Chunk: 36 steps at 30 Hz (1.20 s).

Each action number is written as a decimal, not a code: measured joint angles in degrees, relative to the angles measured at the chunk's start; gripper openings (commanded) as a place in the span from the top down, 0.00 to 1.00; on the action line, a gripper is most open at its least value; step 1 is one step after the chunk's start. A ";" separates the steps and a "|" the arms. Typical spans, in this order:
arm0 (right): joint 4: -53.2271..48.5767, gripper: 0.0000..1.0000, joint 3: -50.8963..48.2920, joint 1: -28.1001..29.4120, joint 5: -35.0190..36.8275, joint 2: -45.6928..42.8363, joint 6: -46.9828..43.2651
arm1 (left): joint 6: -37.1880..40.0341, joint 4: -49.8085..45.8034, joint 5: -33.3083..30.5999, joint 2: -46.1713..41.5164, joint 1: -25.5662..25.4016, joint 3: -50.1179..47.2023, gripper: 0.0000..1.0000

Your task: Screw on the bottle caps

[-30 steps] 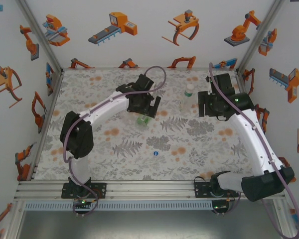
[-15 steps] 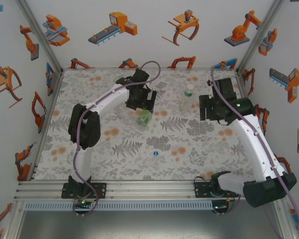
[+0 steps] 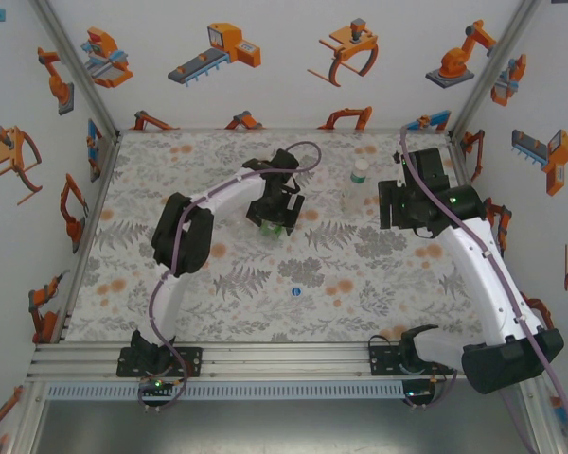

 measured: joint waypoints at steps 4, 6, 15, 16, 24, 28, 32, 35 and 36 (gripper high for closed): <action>0.00 0.39 -0.09 0.00 -0.20 0.00 0.00 | -0.02 0.00 -0.83 0.92 -0.07 0.07 0.22; 0.02 0.39 -0.15 0.00 -0.20 0.02 0.00 | -0.02 -0.09 -1.25 1.29 -0.22 0.26 0.24; 0.02 0.39 -0.42 0.00 -0.35 0.33 0.00 | -0.02 0.00 -2.36 1.60 -0.33 0.50 0.34; 0.02 0.39 -0.42 0.00 -0.35 0.35 0.00 | -0.02 0.00 -2.49 1.62 -0.33 0.50 0.36; 0.02 0.39 -0.42 0.00 -0.35 0.37 0.00 | 0.07 0.11 -3.15 1.66 -0.33 0.50 0.50; 0.02 0.40 -0.42 0.00 -0.35 0.37 0.00 | 0.46 0.28 -3.13 1.60 -0.39 0.48 0.64; 0.00 0.41 -0.42 0.00 -0.37 0.37 0.00 | 0.87 2.51 -3.10 -0.11 -0.39 -2.03 0.76; 0.00 0.42 -0.42 0.00 -0.63 0.09 0.00 | 1.38 5.38 -2.67 -3.82 -0.39 -6.93 0.83; 0.00 0.42 -0.42 0.00 -0.94 -0.20 0.00 | 1.53 6.56 -2.36 -5.70 -0.39 -8.96 0.86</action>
